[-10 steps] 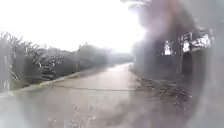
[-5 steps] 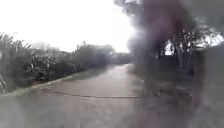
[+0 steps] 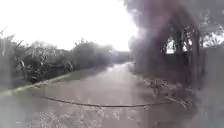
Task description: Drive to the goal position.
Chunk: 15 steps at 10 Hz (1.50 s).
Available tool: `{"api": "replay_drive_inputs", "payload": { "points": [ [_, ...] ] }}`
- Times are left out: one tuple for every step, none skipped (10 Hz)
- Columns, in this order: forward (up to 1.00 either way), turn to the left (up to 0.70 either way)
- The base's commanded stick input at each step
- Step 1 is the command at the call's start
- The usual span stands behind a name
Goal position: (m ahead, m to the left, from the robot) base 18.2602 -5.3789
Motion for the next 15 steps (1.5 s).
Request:
{"api": "replay_drive_inputs", "payload": {
  "points": [
    [1.00,0.00],
    [1.00,0.00],
    [1.00,0.00],
    [1.00,0.00],
    [1.00,0.00],
    [1.00,0.00],
    [1.00,0.00],
    [1.00,0.00],
    [1.00,0.00],
    [1.00,0.00],
    [1.00,0.00],
    [1.00,0.00],
    [1.00,0.00],
    [1.00,0.00],
    [1.00,0.00]
  ]
}}
